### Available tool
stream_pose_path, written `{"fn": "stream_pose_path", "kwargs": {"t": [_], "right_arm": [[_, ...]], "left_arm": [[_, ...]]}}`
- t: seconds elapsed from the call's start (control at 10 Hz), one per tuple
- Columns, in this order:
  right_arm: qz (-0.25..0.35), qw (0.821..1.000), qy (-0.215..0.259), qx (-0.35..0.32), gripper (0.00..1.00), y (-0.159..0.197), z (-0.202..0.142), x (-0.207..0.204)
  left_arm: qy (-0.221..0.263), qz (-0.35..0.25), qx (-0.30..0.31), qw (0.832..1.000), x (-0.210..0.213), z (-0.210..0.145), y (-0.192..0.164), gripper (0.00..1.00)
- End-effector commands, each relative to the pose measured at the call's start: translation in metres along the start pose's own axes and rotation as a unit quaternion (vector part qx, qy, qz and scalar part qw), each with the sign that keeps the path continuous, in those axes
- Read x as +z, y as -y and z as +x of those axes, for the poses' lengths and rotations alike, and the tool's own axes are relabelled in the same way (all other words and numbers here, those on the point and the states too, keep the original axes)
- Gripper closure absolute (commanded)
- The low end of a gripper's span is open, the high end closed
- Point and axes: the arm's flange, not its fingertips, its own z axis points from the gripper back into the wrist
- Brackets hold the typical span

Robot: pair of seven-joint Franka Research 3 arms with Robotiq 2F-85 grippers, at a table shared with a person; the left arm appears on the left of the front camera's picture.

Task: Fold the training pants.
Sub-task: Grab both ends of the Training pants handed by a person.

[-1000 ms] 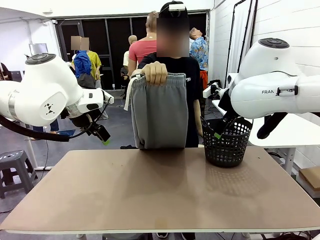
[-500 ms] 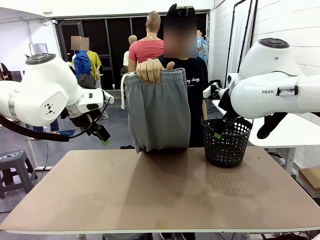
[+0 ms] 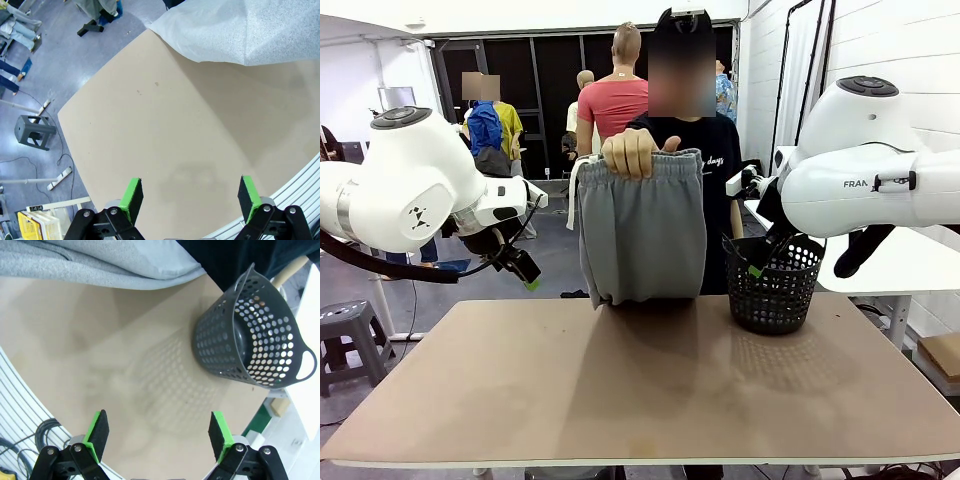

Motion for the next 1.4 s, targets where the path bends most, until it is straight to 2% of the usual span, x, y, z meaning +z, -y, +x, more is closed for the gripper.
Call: {"fn": "stream_pose_path", "kwargs": {"t": [0.0, 0.3, 0.4, 0.6, 0.8, 1.0, 1.3], "right_arm": [[-0.001, 1.0, 0.002, 0.0, 0.0, 0.0, 0.0, 0.0], [0.0, 1.0, 0.0, 0.0, 0.0, 0.0, 0.0, 0.0], [0.007, 1.0, 0.004, 0.022, 0.0, 0.003, -0.001, 0.0], [0.021, 0.992, 0.035, 0.116, 0.0, 0.009, -0.003, 0.004], [0.026, 0.978, 0.039, 0.202, 0.0, 0.016, -0.007, 0.01], [0.032, 0.961, 0.058, 0.268, 0.0, 0.019, -0.014, 0.009], [0.094, 0.936, 0.105, 0.322, 0.0, 0.018, -0.022, 0.002]], "left_arm": [[0.004, 0.002, -0.001, 1.0, -0.002, -0.001, 0.0, 0.0], [0.0, 0.0, 0.0, 1.0, 0.0, 0.0, 0.0, 0.0], [0.004, 0.003, -0.021, 1.0, 0.002, -0.001, -0.001, 0.0], [0.022, 0.004, -0.127, 0.992, 0.016, -0.001, -0.002, 0.0], [0.014, 0.002, -0.222, 0.975, 0.029, -0.002, -0.008, 0.0], [0.031, -0.011, -0.292, 0.956, 0.032, -0.009, -0.012, 0.0], [0.081, -0.087, -0.378, 0.918, 0.022, -0.017, -0.009, 0.0]]}}
